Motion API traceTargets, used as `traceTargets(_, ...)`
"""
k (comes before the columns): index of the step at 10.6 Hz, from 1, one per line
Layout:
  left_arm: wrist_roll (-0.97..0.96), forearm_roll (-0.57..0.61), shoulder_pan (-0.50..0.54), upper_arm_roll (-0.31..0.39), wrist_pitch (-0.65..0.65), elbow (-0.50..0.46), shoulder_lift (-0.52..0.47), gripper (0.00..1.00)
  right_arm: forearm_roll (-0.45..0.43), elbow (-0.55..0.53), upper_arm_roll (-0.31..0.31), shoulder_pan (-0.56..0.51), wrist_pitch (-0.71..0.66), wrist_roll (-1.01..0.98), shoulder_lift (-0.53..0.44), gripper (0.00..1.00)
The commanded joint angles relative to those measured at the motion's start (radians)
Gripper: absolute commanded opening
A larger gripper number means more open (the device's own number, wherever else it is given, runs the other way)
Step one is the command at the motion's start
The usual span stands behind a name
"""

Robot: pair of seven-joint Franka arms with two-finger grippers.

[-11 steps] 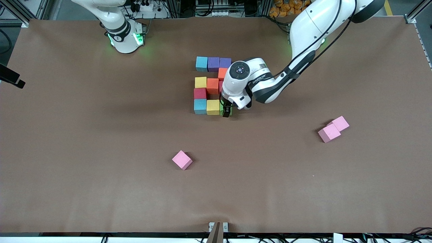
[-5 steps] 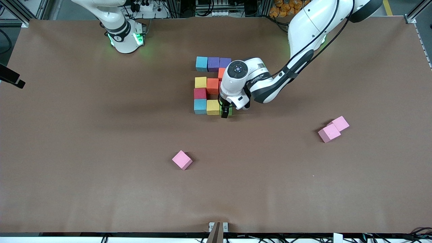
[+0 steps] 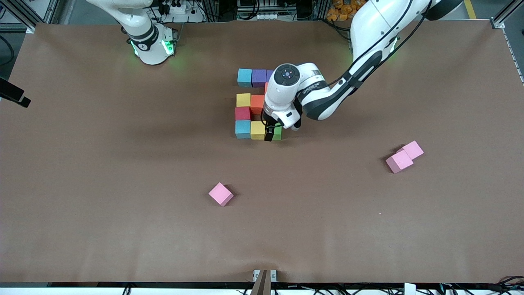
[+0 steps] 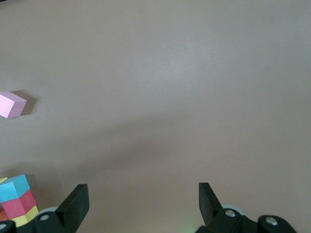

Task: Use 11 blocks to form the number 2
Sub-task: 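Open the left gripper and release the green block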

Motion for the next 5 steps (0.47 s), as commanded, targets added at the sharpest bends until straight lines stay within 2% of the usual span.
traceTargets(1, 0.094, 0.026, 0.032, -0.009, -0.015, -0.014, -0.069, 1.0, -0.012, 0.006, 0.015, -0.017, -0.005, 0.001, 0.0, 1.0)
traceTargets(3, 0.223, 0.026, 0.046, -0.009, -0.028, 0.02, -0.106, 1.0, -0.01, 0.006, 0.015, -0.019, -0.004, 0.001, 0.002, 1.0)
traceTargets(5, 0.403, 0.007, 0.063, -0.006, -0.148, 0.134, -0.102, 1.0, -0.01, 0.008, 0.015, -0.019, -0.004, 0.001, 0.0, 1.0)
